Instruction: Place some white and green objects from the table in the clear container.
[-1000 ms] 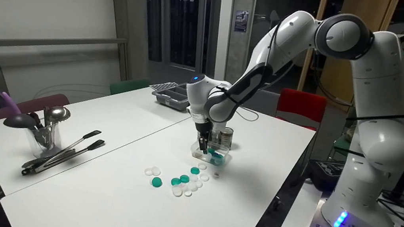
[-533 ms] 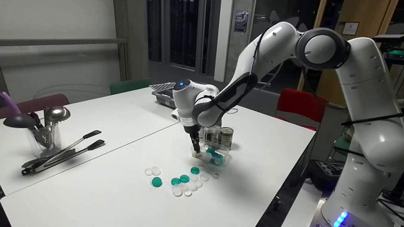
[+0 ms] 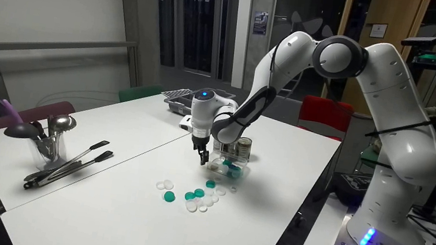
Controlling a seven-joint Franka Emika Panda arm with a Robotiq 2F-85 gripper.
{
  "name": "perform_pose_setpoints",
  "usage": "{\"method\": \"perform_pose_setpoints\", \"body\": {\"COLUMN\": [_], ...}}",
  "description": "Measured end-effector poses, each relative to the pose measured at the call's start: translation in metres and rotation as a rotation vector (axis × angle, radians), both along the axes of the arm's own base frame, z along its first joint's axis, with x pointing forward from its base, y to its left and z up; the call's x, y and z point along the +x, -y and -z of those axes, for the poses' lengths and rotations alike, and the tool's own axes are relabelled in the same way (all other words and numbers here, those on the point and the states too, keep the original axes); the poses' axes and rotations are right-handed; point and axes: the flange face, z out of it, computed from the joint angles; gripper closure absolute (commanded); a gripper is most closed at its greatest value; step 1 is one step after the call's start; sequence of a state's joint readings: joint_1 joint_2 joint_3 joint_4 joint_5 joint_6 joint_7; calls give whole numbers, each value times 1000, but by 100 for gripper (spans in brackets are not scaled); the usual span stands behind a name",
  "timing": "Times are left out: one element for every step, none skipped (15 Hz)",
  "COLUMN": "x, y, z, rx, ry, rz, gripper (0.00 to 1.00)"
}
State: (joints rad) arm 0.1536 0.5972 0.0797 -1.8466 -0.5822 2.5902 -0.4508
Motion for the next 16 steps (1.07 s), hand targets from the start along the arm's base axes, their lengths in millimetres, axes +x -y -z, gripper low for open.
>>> {"method": "perform_pose_setpoints", "body": {"x": [0,-1,-4,-7,-10,-13,-16,-20,-23,-26,-27,-28,-29,-31,-33,-36], "y": [4,9,13,15,17,16,15,14,13,14,16,18,20,20,21,20], "z": [0,1,2,3,3,3,2,2,2,2,0,-2,-4,-7,-9,-10], "rx": [46,95,146,194,244,299,352,403,435,441,426,407,384,359,331,299], "ry": [10,11,3,-14,-36,-59,-85,-125,-169,-203,-214,-216,-217,-219,-225,-234], "rz": [-22,-39,-51,-64,-75,-84,-88,-73,-43,-1,50,101,148,194,240,283], "gripper": [0,0,0,0,0,0,0,0,0,0,0,0,0,0,0,0]}}
